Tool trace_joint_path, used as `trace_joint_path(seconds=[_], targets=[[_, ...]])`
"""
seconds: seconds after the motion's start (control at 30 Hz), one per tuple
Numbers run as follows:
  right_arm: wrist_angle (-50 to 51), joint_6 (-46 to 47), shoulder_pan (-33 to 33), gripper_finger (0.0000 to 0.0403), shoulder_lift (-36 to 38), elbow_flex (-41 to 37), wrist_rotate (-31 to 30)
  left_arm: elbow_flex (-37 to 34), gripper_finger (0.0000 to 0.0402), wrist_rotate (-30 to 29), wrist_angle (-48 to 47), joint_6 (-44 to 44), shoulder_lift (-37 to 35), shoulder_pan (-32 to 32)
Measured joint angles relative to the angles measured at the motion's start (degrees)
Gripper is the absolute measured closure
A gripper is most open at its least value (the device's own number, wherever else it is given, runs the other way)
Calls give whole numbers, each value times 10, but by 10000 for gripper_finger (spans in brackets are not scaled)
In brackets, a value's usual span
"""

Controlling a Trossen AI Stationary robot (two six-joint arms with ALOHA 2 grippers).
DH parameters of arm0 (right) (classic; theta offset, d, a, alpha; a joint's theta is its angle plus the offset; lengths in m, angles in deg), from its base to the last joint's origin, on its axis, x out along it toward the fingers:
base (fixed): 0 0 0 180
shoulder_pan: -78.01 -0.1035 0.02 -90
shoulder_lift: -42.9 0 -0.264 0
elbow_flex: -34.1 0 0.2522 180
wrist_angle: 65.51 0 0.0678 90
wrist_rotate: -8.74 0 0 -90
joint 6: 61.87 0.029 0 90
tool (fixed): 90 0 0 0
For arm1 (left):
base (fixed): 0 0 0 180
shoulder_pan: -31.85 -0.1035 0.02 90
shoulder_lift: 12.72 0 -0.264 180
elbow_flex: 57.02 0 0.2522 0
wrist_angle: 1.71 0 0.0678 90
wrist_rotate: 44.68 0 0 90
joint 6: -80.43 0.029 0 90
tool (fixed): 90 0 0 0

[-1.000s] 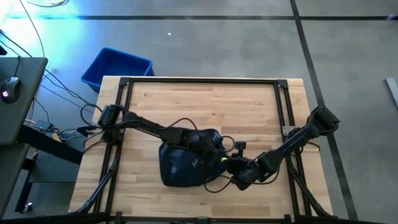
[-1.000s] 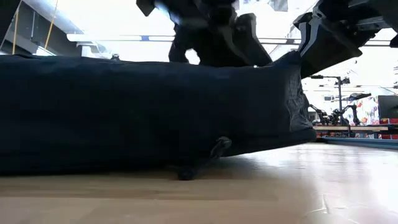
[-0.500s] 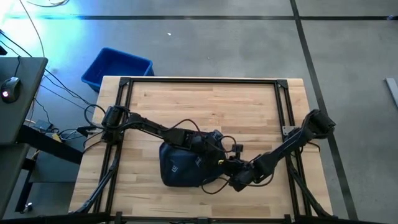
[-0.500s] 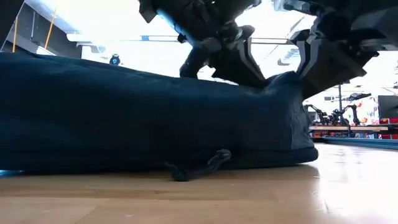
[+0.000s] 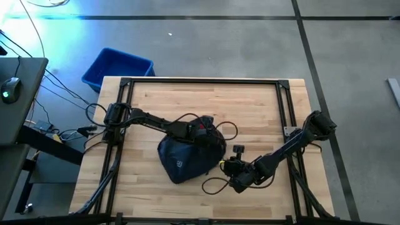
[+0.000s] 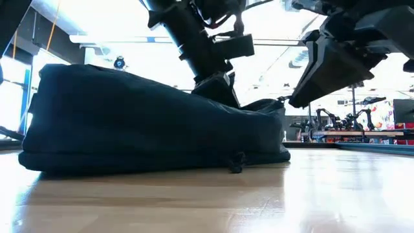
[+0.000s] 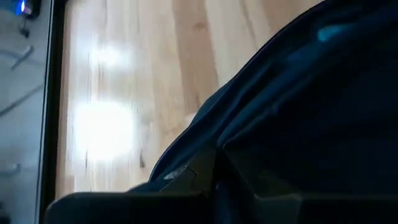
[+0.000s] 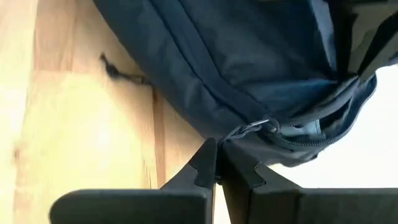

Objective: Unpack backpack
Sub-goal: Open the black backpack on the table

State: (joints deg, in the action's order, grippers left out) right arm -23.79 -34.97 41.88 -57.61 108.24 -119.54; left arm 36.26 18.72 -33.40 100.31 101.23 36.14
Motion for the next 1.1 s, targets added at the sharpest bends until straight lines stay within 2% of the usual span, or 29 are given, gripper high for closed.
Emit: trace_joint_path(seconds=[0.2,0.3,0.5,0.7,0.87,0.97,1.1], targets=[[-82,-39,19,402,-38,0,5,-1,401,-26,-4,-76,-2,-4],[-125,-62,33,402,-62,0,34,-1,401,-56,-12,-97,-11,-3],[-144,-69,35,403,-63,0,46,-1,402,-167,-43,-137,-23,-1],[-300,-151,35,403,-63,0,123,-1,401,-261,-62,-199,-25,-29],[-389,-193,43,403,-64,0,119,-1,401,-249,-68,-207,-27,-37],[-370,-195,37,403,-64,0,83,-1,401,-228,-78,-185,-38,-33],[-327,-188,26,403,-64,0,23,-1,401,-152,-122,-137,-75,3]])
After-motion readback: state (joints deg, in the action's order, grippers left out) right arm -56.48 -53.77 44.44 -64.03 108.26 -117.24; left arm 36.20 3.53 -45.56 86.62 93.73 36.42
